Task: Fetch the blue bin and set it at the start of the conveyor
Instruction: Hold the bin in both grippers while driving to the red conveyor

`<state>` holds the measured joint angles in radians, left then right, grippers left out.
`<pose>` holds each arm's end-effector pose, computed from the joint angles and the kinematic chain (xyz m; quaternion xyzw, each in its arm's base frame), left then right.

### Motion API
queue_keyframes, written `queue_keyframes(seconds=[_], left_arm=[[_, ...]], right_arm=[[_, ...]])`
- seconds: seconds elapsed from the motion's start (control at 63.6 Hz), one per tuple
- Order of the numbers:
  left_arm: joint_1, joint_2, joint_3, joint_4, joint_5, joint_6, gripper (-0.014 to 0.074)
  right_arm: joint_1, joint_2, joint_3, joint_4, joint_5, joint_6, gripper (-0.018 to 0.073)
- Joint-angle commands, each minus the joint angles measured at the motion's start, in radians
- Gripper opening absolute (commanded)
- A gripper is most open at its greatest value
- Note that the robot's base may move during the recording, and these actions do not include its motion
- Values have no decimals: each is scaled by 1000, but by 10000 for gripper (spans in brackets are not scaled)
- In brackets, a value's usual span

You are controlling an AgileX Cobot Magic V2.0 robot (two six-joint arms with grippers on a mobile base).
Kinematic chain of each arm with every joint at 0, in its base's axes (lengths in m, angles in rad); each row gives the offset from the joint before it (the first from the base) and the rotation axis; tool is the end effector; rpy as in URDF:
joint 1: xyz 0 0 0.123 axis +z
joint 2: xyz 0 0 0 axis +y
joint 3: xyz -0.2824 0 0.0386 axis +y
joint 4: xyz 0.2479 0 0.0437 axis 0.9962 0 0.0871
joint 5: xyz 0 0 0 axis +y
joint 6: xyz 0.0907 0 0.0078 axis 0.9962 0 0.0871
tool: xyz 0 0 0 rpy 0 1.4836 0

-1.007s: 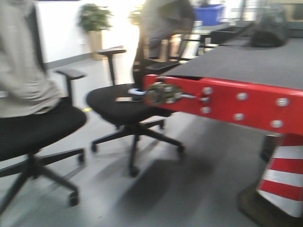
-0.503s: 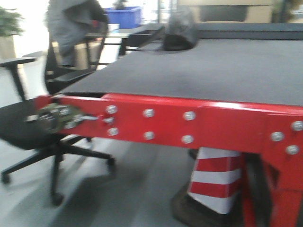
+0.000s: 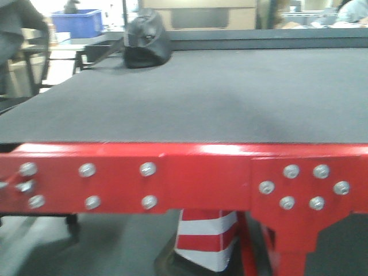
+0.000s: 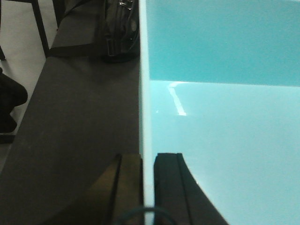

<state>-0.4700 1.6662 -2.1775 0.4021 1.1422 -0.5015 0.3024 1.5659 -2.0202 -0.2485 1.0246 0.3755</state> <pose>0.3127 -0.1225 0.5181 -0.0304 0.8531 -0.0488 0.5186 0.3113 0.0771 0.5133 0.0307 0.8486 0.0538 0.5254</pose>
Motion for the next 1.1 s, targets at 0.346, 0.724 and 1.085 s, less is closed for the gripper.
queue_keyframes(seconds=[0.346,0.724,1.085], left_arm=[[-5,-15,-11,15,-40,-4,-111],[-5,-15,-11,15,-40,-4,-111],[-5,-15,-11,15,-40,-4,-111]], right_arm=[[0,-10,-13,-11,-38,-8,-154],[0,-10,-13,-4,-33,-8,-154],[0,-10,-13,36,83,-8,-154]])
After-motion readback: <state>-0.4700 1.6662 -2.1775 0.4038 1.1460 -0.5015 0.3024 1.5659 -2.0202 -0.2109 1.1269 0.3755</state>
